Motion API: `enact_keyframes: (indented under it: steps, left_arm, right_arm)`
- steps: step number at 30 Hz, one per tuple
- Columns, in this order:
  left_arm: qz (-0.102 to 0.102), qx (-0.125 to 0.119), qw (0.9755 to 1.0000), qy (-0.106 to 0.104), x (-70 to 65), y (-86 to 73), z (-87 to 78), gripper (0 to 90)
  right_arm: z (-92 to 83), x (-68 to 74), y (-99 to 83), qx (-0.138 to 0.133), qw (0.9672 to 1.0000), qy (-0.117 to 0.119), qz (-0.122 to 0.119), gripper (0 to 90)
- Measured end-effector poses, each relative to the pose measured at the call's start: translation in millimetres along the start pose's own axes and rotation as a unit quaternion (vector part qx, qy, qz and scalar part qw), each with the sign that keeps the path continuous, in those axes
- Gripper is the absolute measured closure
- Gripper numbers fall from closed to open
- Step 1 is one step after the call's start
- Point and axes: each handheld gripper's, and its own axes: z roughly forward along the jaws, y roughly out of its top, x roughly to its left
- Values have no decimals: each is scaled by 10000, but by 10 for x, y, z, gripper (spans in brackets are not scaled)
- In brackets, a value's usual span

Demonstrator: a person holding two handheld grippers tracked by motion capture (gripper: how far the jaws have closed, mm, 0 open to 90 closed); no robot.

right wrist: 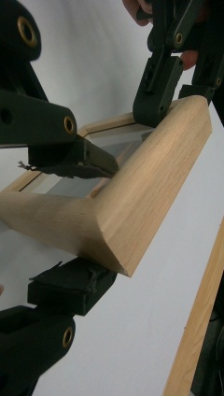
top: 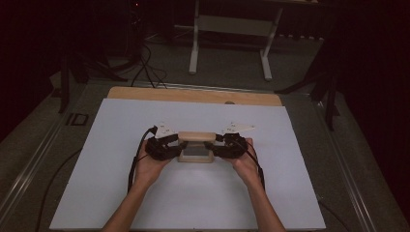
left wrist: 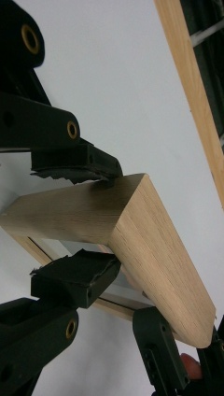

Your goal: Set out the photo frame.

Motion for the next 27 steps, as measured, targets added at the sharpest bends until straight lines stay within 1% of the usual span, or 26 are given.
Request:
enact_keyframes:
  steps: [7, 13, 14, 15, 17, 18, 27]
  left_arm:
    - [-68, -7, 10000, -13, 39, 7, 29, 533]
    - [-120, -26, 9999, -16, 55, 3, 46, 533]
    - [-139, -19, 9999, -11, 58, 4, 49, 532]
    - [-214, -18, 9998, -17, 67, 6, 59, 530]
    - [-249, -22, 9997, -13, 70, 7, 66, 529]
    - [-283, -29, 9996, -7, 75, 8, 78, 527]
    - [-327, -26, 9995, 47, 85, 6, 95, 529]
  right_arm:
    - [27, -17, 14, 2, 10000, -68, 36, 491]
    - [43, -34, 25, 10, 9999, -78, 71, 490]
    - [49, -37, 29, 22, 9999, -103, 70, 488]
    - [53, -36, 30, 22, 9999, -124, 72, 487]
    - [58, -37, 30, 25, 9999, -145, 73, 487]
    - [67, -39, 31, 31, 9998, -162, 115, 486]
    - [90, -46, 44, 94, 9995, -284, 138, 489]
